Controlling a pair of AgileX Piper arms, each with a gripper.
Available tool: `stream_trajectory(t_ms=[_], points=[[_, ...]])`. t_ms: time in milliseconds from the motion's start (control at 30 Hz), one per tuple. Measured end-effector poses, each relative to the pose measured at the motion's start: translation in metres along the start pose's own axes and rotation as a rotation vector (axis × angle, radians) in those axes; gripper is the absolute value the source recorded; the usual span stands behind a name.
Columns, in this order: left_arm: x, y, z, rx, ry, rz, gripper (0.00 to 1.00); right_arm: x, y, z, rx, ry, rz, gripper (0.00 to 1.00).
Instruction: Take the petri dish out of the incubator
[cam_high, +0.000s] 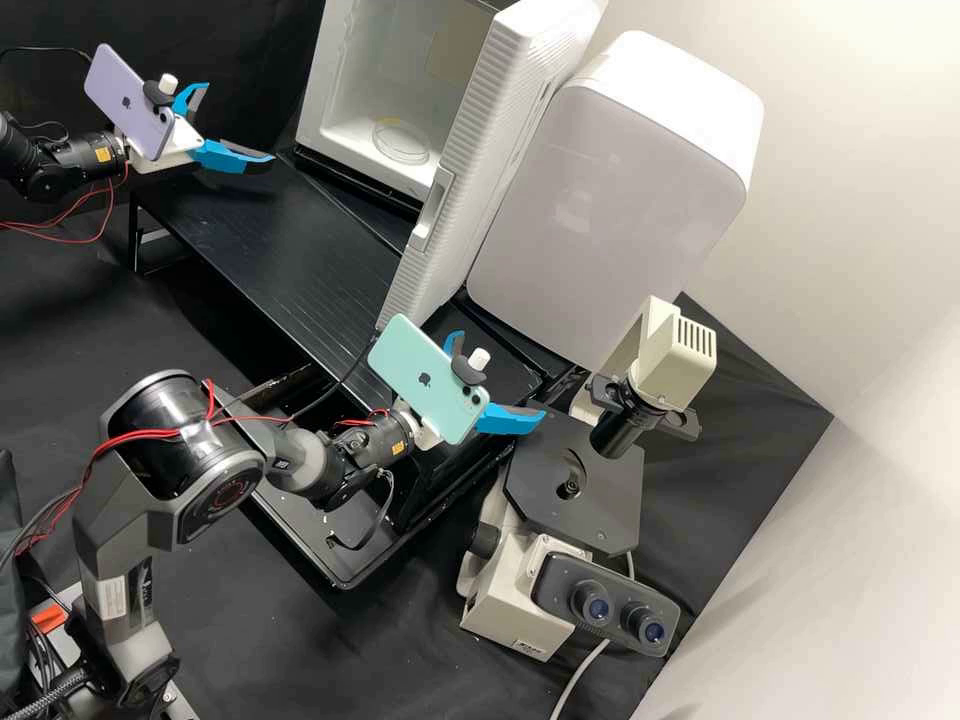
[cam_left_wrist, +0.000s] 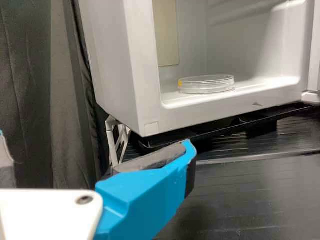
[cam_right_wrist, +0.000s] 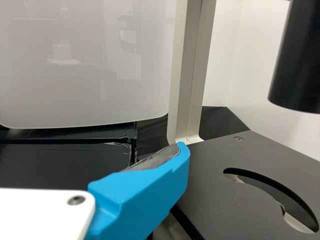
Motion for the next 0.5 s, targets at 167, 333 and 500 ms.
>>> stream_trajectory(t_ms=[167,333,500], points=[[0.0000,0.0000,0.0000,0.000,0.000,0.000,1.00,0.0000,0.0000,0.0000,0.000,0.000,0.000,1.00],[0.0000,0.0000,0.0000,0.000,0.000,0.000,1.00,0.0000,0.0000,0.0000,0.000,0.000,0.000,1.00],[-0.0001,-0.0005,0.0034,-0.043,-0.038,-0.007,1.00,0.0000,0.0000,0.0000,0.000,0.000,0.000,1.00]])
